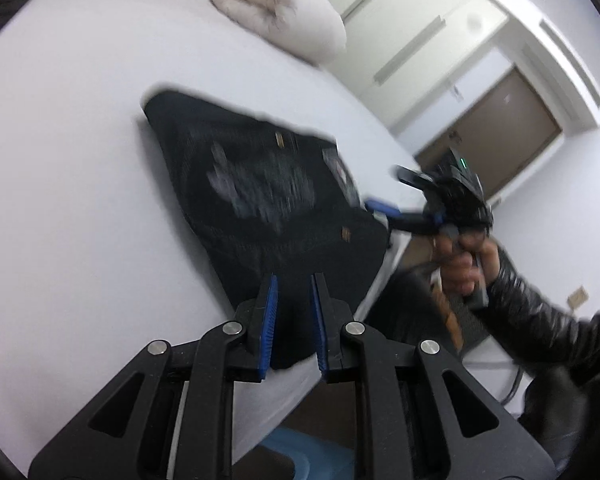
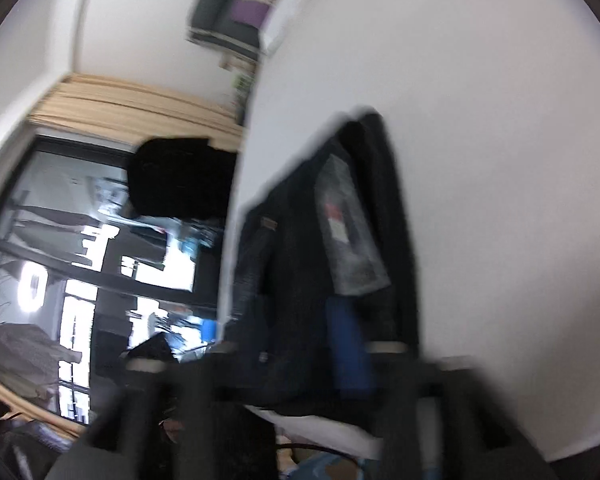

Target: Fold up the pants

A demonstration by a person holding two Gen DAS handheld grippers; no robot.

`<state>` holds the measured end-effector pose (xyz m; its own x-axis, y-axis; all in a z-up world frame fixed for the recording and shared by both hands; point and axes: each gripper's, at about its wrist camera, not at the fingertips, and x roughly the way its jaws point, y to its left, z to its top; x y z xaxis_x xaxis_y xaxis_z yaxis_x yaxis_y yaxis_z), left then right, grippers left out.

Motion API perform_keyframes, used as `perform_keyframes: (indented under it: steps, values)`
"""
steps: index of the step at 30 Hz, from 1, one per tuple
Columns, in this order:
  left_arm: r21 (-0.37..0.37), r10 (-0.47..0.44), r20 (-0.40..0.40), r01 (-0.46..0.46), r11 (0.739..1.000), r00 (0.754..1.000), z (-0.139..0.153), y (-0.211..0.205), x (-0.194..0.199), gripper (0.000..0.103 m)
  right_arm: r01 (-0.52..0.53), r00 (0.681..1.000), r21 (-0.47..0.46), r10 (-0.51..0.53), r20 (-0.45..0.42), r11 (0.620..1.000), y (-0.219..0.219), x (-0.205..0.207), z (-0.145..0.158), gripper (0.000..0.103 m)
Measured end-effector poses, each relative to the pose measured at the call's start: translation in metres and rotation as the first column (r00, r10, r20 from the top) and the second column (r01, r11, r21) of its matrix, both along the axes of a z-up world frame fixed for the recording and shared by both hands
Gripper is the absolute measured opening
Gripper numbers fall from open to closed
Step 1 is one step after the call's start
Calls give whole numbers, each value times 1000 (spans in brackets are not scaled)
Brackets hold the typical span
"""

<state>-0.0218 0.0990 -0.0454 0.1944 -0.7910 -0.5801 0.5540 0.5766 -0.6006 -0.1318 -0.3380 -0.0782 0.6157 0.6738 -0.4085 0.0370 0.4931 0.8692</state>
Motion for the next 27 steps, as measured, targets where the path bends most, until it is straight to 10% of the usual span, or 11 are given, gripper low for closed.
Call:
perform_keyframes:
  steps: [4,18,27]
  values:
    - [-35,122,-35,-123,992,992,-2,16,28,74,8,1000,-53,-8,-3,999,-15,11,13,73]
    - [21,90,-274,-88,996,958,-47,-27,85,74,-124,971,-49,112,-211,991,-8,84,-34,43]
    - [85,90,-286,-68,994,954,-49,-49,90,32,-136,966,-148,98,-239,980,11,94,-33,24]
